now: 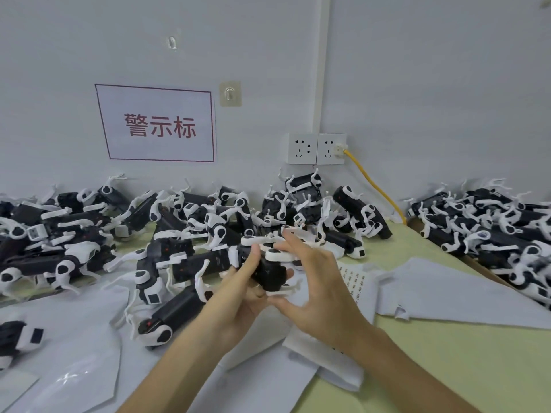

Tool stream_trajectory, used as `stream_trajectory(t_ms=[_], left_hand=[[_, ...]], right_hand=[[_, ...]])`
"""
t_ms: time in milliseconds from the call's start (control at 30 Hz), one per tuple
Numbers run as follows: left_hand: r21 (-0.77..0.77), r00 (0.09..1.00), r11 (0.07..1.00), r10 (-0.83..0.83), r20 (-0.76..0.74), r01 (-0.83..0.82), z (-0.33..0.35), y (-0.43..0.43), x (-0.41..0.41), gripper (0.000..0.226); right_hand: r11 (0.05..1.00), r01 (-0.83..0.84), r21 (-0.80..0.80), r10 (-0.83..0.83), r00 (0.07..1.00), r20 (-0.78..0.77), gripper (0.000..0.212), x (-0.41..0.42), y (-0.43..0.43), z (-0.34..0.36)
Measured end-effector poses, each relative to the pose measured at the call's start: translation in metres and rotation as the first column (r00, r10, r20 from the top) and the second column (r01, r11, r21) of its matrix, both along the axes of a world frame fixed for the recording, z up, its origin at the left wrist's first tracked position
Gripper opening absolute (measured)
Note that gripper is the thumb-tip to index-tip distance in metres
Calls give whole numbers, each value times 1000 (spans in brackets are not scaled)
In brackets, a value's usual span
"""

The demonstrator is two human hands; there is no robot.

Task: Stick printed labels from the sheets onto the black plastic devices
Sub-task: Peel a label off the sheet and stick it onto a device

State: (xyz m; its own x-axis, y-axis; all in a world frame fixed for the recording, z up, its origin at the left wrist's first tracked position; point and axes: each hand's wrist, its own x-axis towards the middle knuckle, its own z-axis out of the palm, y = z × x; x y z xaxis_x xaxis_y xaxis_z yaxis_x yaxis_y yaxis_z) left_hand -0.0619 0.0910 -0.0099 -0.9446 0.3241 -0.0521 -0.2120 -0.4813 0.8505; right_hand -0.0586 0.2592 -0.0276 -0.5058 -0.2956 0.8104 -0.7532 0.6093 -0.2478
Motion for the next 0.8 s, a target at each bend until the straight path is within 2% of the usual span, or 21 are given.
stream_trajectory(t_ms=[133, 200, 267, 333, 500, 567, 633, 667, 733, 800], left_hand=[[-62, 998, 998, -25, -63, 22, 2, -3, -4, 58], [-157, 997, 986, 37, -74, -49, 3, -4, -8, 53], [-314, 986, 938, 116, -123, -150, 3, -3, -9, 46], [-373, 972, 903, 155, -177, -212, 2, -1, -8, 42], [-172, 978, 966, 172, -121, -192, -1, 0, -8, 33], [-144, 980, 973, 168, -104, -182, -1, -2, -9, 36], [-186, 972, 956, 211, -106, -228, -3, -1, -11, 38], [-251, 952, 921, 270, -146, -299, -6, 0, -12, 37], [-362, 859, 790, 382, -340, -495, -8, 3, -11, 34], [-341, 715, 694, 357, -602, -634, -6, 2, -8, 35]], right_hand=[[996, 18, -90, -29, 991, -130, 87, -3, 3, 4], [985, 27, -172, -44, 994, -96, 91, -4, 8, 4], [959, 26, -282, -39, 998, -40, 95, -5, 14, 4], [938, 7, -345, -12, 1000, -13, 98, -8, 22, 6], [962, -76, -262, 115, 984, 136, 109, -12, 25, 7], [966, -71, -248, 112, 981, 156, 108, -12, 22, 5], [962, -64, -264, 107, 982, 154, 104, -11, 22, 5], [960, -60, -275, 105, 983, 152, 102, -11, 22, 5], [952, -57, -302, 106, 983, 148, 99, -10, 22, 6], [939, -69, -336, 126, 980, 152, 95, -10, 24, 8]])
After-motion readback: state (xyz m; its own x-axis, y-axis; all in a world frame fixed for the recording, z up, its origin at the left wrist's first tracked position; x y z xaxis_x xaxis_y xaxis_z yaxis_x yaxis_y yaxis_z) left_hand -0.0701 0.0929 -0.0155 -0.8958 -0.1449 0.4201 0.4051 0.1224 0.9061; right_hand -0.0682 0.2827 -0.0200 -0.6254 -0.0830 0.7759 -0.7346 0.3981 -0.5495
